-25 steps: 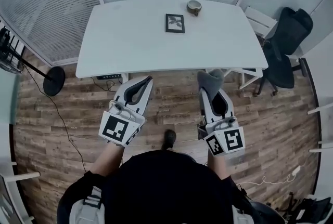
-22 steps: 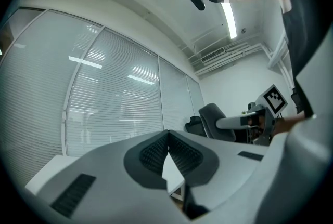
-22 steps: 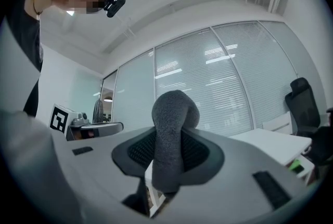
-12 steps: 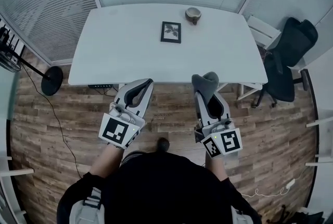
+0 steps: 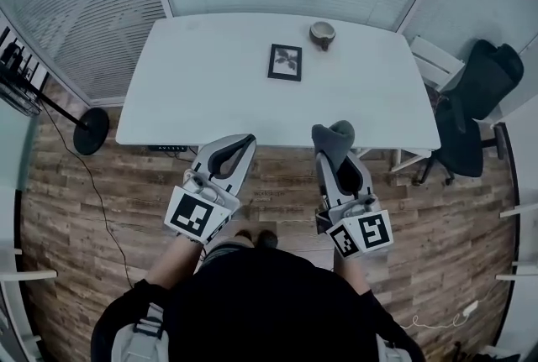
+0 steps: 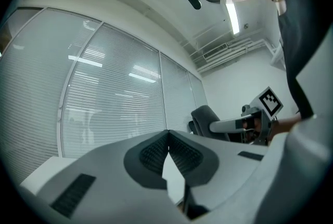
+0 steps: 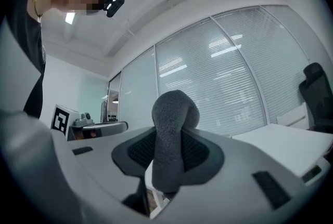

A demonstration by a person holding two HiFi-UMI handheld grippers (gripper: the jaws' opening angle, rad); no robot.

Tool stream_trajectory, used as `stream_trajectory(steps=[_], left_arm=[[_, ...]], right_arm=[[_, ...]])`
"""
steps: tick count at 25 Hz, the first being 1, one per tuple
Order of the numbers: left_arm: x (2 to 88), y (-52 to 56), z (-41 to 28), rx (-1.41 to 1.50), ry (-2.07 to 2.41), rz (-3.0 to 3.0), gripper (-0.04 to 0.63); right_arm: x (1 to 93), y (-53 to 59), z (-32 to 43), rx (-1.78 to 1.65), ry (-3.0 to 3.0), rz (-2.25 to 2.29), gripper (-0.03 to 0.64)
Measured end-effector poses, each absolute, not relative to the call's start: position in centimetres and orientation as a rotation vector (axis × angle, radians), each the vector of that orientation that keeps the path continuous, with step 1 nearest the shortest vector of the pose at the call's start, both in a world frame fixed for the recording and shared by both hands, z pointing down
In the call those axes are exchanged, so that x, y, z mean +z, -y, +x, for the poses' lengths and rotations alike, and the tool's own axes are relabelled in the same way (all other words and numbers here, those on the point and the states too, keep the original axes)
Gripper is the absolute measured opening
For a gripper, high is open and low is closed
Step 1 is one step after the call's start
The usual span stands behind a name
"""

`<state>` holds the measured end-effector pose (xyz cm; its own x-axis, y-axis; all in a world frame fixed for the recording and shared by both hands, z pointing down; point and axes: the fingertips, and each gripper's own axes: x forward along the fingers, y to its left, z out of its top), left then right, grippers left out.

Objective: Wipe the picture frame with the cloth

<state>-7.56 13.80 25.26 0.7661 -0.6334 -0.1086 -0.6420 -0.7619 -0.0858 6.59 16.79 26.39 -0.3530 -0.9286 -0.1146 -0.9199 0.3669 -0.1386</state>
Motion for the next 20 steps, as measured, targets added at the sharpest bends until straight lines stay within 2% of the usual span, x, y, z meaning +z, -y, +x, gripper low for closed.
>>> stream_trajectory(steps=[5,8,15,20], left_arm=[[24.3,-13.2,-6.7,0.135,-0.985,-2.817,0.012],[25.6,-13.0,-6.7,0.035,-0.992,-2.846,0.012],[26.5,-13.0,-6.0,0.006,-1.005,-2.870,0.012],[25.1,-13.4,-5.3,0.159,-1.032,-2.838,0.012]], right_arm=[[26.1,-16.5,6.9,-0.069,-2.437,-1.681,0.120],[26.7,-16.2,6.9,-0.089,-2.443,-1.682,0.120],[26.4,-16.2,7.4,-0.075,-2.457,-1.655,0.120],[27.6,-16.0,8.4,-0.126,-2.447,-1.652,0.120]])
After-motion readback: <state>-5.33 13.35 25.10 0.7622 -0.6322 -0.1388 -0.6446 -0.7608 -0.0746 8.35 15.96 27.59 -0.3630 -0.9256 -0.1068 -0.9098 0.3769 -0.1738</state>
